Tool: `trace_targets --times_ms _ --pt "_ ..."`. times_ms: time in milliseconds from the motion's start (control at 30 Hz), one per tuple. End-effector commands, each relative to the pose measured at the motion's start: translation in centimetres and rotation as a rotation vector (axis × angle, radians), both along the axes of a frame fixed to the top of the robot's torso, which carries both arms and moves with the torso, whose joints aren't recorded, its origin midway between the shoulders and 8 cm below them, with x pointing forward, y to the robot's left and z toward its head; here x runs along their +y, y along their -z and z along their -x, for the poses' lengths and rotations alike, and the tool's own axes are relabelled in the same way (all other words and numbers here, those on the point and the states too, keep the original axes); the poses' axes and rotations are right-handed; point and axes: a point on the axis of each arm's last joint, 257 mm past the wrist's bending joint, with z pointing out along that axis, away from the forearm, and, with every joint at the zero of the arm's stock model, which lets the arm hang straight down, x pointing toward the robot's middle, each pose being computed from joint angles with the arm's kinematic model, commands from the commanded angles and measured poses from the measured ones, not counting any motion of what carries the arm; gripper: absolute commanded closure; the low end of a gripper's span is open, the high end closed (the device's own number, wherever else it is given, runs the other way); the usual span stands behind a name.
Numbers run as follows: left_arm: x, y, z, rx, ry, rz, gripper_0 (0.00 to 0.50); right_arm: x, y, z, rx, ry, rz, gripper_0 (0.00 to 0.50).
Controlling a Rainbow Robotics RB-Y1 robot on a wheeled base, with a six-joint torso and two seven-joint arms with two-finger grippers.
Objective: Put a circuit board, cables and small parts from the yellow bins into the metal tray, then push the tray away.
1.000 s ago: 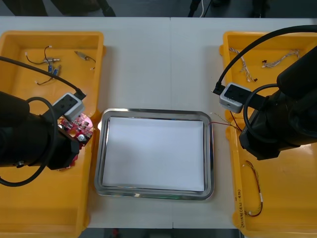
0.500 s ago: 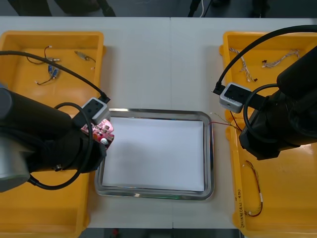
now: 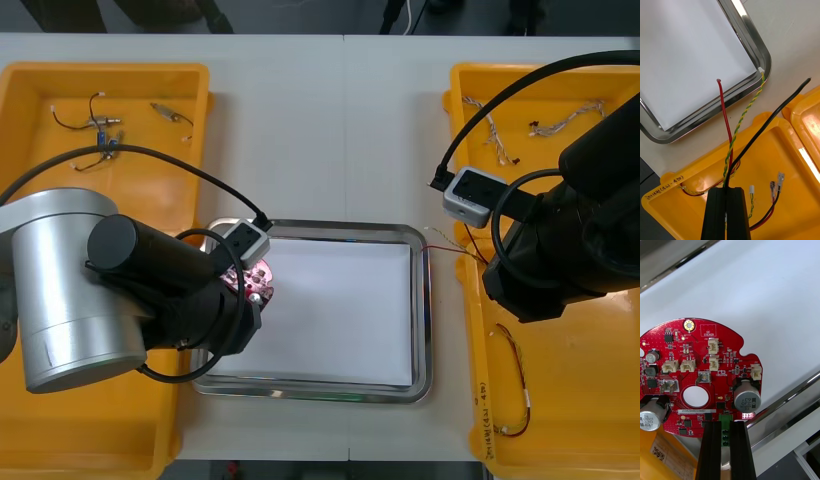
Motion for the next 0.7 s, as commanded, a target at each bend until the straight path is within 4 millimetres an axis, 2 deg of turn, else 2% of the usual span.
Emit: trace_targets --times_ms 33,367,700 --pt "-1.8 0.0 -0.4 -0.01 -0.033 0.056 0.5 0.1 -1.0 -0.1 -0.031 0.018 0.002 0.5" --pt "-1.1 3.4 -0.2 0.002 -0.04 0.03 0.5 0.2 -1.1 0.0 -0.03 0.014 0.002 0.5" --pt "-0.6 5.3 0.0 0.002 -0.045 0.023 0.5 0.2 -1.1 -0.1 -0.031 0.013 0.002 0.5"
